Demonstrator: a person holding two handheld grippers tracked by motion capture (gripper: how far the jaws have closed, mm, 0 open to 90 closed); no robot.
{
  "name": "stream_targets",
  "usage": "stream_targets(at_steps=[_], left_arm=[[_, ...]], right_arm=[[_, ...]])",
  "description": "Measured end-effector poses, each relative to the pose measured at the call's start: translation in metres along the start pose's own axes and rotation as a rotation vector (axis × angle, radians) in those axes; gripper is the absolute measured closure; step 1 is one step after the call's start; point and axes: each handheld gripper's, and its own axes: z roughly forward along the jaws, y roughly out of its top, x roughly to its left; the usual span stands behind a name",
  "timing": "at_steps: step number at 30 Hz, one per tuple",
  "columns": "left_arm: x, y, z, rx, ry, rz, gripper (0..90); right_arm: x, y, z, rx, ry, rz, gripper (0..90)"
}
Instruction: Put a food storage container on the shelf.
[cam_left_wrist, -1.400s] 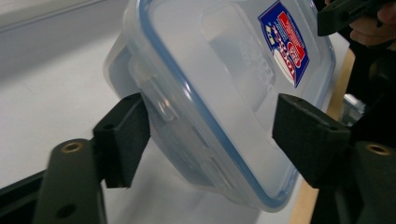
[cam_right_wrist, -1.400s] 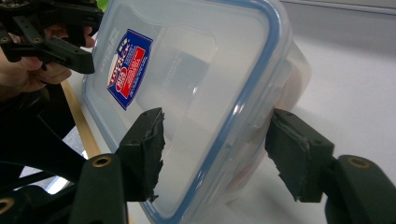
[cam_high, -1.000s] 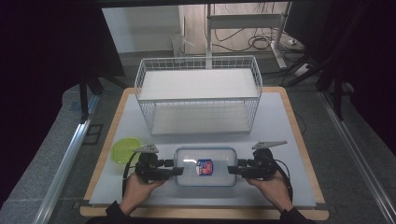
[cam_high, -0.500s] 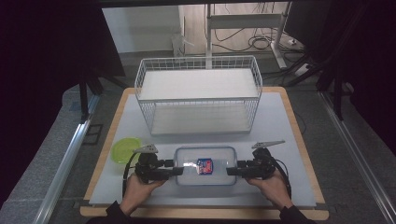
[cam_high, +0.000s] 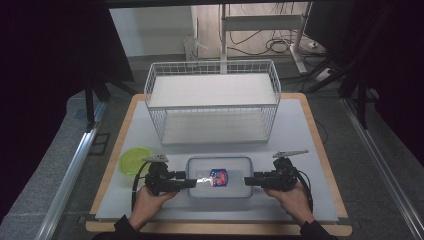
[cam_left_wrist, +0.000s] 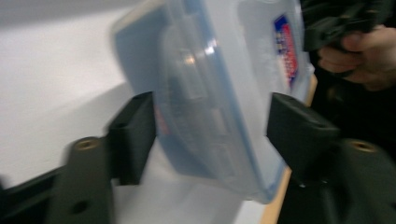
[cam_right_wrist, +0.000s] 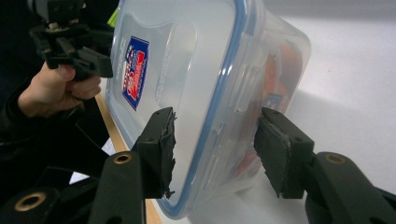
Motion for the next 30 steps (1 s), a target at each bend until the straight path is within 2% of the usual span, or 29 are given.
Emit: stream_targets(at_steps=[1,5,8,12,13,17,23,30], left_arm=[[-0.001,0.0,-0.001,-0.004,0.005,0.0,40.2],[0.0,0.001,-0.003,-0.03,-0.001,-0.072,45.4],[-0.003,0.002,-0.003,-0.039,0.017,-0.083,46.4],[-0.006,0.005,-0.005,-0.056,0.041,-0.071,48.4],[-0.005,0.005,-0.005,-0.06,0.038,-0.079,48.5],[-0.008,0.012,-0.008,-0.069,0.045,-0.061,48.5],[-0.016,0.026,-0.018,-0.101,0.058,-0.017,48.5],[-0.02,0.045,-0.028,-0.122,0.076,0.015,48.4]], right_arm=[[0.0,0.0,0.0,-0.002,0.001,0.013,49.0],[0.001,-0.002,-0.002,-0.01,0.004,0.062,52.1],[0.006,-0.002,-0.002,-0.015,-0.026,0.077,52.5],[0.015,0.0,-0.002,-0.029,-0.076,0.044,53.0],[0.016,0.0,-0.002,-0.034,-0.082,0.035,53.0],[0.016,0.004,-0.004,-0.042,-0.074,0.035,53.1],[0.025,0.019,-0.012,-0.074,-0.078,-0.021,53.0],[0.03,0.037,-0.016,-0.086,-0.071,-0.05,53.0]])
